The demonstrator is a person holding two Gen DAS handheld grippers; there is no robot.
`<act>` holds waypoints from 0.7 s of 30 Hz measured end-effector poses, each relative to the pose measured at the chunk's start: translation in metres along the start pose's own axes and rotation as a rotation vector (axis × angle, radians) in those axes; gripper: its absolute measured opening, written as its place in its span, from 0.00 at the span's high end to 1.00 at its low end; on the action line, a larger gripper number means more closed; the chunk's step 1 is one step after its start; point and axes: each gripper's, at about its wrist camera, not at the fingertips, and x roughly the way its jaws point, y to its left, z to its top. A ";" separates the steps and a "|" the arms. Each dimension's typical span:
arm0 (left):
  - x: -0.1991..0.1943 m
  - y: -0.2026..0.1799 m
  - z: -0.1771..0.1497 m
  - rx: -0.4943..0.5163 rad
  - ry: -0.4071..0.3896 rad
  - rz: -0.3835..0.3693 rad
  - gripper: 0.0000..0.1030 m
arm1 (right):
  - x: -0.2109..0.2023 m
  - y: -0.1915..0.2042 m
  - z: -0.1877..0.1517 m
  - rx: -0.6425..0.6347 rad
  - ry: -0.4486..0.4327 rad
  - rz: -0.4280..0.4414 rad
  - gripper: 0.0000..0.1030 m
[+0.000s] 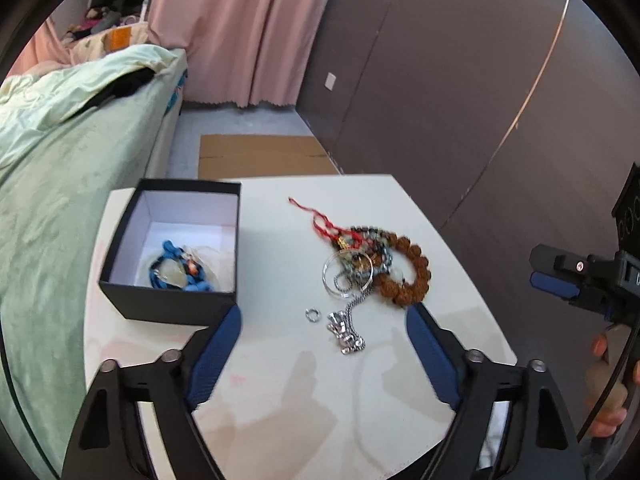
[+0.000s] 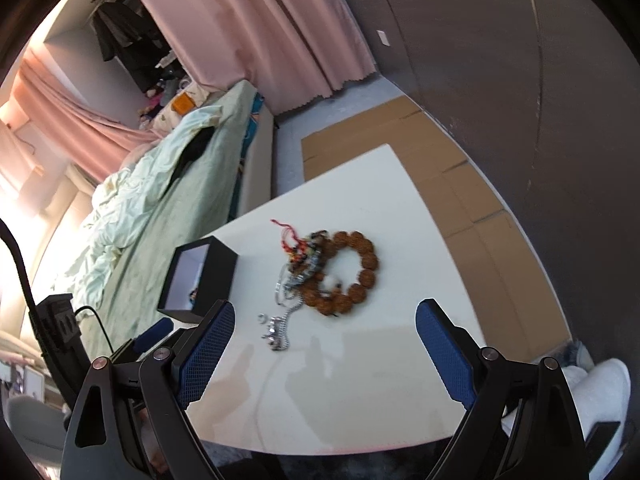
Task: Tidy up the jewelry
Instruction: 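Reach the left tool to the silver chain pendant and close on it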
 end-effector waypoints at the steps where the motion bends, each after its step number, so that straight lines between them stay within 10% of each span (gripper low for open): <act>1: 0.004 -0.002 -0.001 0.002 0.014 -0.005 0.28 | 0.000 -0.003 0.000 0.005 0.007 -0.003 0.10; 21: 0.074 -0.029 -0.022 0.057 0.145 0.050 0.50 | 0.031 -0.032 0.006 0.108 0.102 -0.045 0.21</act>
